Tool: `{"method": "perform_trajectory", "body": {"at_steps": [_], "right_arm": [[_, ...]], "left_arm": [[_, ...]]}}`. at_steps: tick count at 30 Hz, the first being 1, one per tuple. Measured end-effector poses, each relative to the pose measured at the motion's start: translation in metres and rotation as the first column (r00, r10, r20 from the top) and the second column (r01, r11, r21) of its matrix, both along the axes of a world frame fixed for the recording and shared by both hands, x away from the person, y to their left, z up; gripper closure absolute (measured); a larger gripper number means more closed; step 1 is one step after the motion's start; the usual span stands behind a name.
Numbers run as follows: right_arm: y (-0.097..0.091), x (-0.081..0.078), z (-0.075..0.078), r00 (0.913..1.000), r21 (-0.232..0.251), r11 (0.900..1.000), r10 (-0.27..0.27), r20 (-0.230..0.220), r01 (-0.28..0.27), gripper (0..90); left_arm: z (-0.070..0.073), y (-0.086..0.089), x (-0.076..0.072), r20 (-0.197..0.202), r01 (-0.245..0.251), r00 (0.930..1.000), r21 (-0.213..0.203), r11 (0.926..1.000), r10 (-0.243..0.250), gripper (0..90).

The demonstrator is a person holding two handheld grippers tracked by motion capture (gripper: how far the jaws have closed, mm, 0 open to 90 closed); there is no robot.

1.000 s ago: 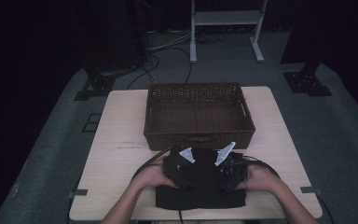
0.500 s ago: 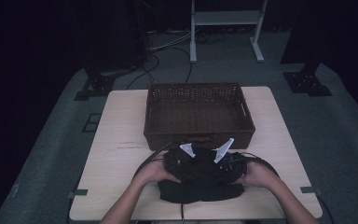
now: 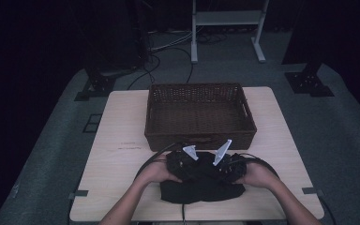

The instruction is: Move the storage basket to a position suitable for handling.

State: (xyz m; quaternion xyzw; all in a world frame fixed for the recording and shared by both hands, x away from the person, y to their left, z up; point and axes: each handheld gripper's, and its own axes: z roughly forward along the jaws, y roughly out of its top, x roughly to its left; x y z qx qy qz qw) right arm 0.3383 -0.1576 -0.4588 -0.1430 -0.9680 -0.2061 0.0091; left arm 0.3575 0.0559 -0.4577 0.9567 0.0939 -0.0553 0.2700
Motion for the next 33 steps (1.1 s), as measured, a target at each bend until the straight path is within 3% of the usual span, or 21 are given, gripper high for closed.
{"method": "perform_trajectory", "body": {"at_steps": [2,9,18,33], "right_arm": [[-0.001,-0.001,0.001,0.9999,0.008,1.0000,0.000,0.012,0.000,69.5],[-0.002,-0.004,0.006,0.9993,0.021,0.9997,0.009,0.035,-0.010,72.2],[-0.003,-0.008,0.016,0.9987,0.026,0.9995,0.015,0.048,-0.016,72.5],[-0.004,-0.014,0.049,0.9957,0.067,0.9969,0.035,0.086,-0.040,72.6]], "left_arm": [[0.002,0.000,-0.002,0.020,0.003,0.9998,-0.001,1.0000,-0.003,67.3],[0.006,0.003,-0.006,0.035,0.019,0.9992,-0.011,0.9998,-0.018,70.0],[0.014,0.001,-0.009,0.058,0.017,0.9982,0.007,0.9998,-0.017,70.9],[0.047,0.007,-0.016,0.127,0.026,0.9916,0.002,0.9997,-0.026,71.2]]}}
